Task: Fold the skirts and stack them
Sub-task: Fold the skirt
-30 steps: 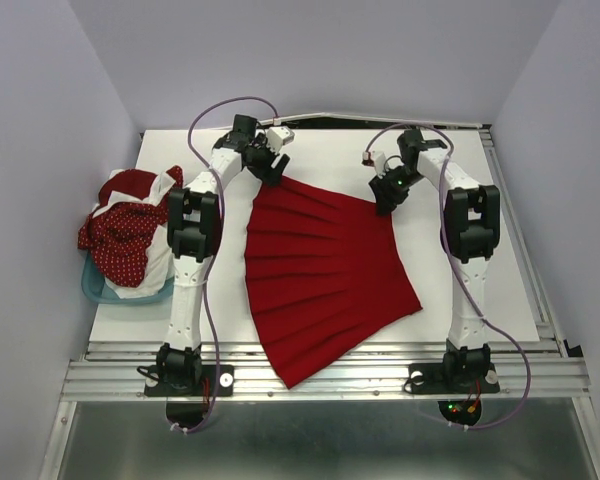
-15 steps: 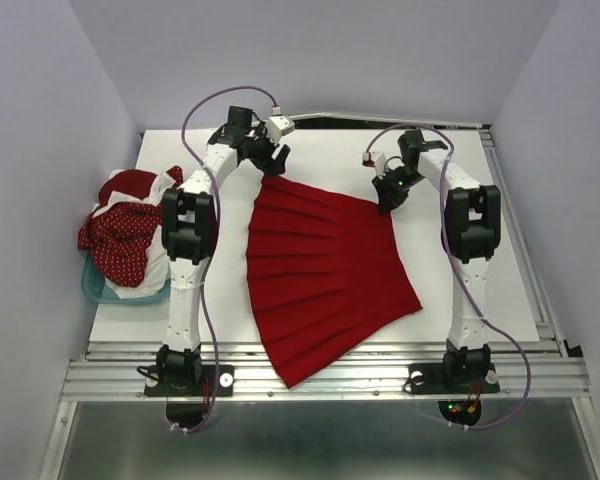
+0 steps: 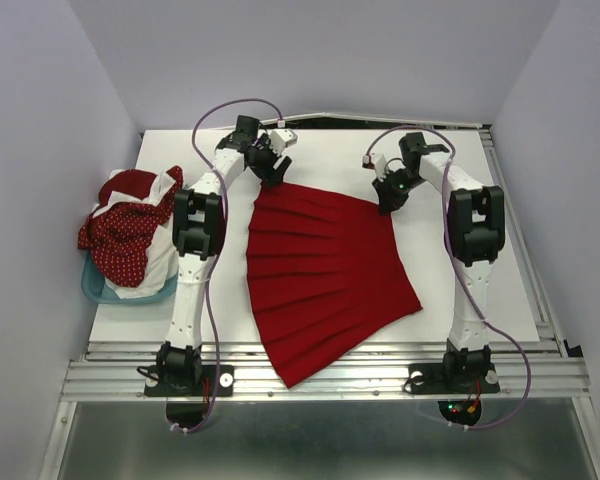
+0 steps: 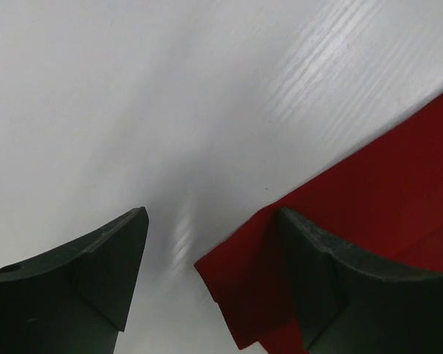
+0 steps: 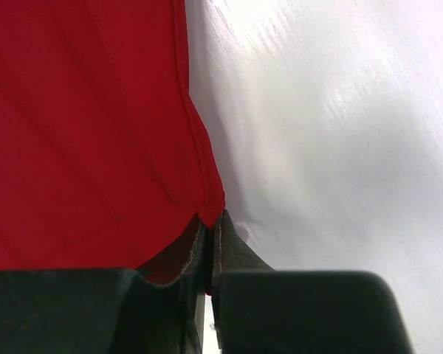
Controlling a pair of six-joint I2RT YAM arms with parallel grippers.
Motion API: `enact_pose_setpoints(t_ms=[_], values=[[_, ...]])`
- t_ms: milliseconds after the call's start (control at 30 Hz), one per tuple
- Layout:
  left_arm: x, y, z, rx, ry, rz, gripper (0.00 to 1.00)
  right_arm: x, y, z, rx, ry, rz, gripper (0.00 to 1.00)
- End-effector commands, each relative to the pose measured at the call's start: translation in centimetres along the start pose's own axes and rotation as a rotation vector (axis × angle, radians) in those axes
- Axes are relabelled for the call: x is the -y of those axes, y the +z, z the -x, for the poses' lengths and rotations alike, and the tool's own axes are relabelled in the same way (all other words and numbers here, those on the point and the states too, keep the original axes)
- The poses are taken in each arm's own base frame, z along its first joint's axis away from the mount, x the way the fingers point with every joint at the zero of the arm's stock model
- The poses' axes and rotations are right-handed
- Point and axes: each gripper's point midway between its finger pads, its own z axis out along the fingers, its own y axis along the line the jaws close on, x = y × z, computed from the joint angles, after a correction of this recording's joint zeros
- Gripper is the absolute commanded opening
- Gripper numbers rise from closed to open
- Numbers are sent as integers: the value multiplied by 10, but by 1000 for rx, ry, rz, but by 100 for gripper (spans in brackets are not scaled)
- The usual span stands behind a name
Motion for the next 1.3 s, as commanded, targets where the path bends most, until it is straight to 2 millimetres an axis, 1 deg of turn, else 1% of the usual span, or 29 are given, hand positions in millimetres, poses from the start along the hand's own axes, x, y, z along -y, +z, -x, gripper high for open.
enact_pose_setpoints(t_ms=[0,133,200,233,267,300,400,467,533,567,767,833,1000,1133,1233,1267], values=[[9,-17,-14,-117,53,-20,83,4,-14,13,32,-62,-47,1],[26,-29,-33,-203,49,-82,83,5,-17,16,37,-63,-54,1],[30,-36,-35,-221,56,-105,85,5,-17,17,38,-60,-55,1],[35,-38,-42,-235,56,-124,85,5,-16,16,37,-57,-53,1],[34,-44,-40,-230,54,-124,85,5,-16,16,36,-57,-53,1],[39,-45,-47,-242,46,-139,85,5,-16,15,35,-56,-52,1],[42,-52,-48,-236,41,-170,85,4,-15,14,32,-52,-49,1],[44,-56,-45,-224,27,-191,85,3,-15,14,33,-51,-48,1],[44,-61,-35,-183,12,-211,85,3,-15,14,36,-48,-44,1],[41,-64,-34,-172,-10,-211,85,2,-15,14,35,-47,-43,1],[26,-79,-1,-5,-116,-226,85,1,-15,14,33,-38,-37,1],[25,-80,4,18,-146,-238,85,1,-15,14,33,-38,-37,1],[37,-68,-14,-18,-193,-307,84,2,-14,13,30,-34,-38,1],[54,-63,-27,-39,-237,-378,82,2,-14,13,31,-32,-39,1],[59,-59,-36,-61,-254,-385,80,2,-14,14,35,-29,-38,1],[56,-56,-36,-59,-257,-372,79,3,-15,16,39,-32,-40,1]])
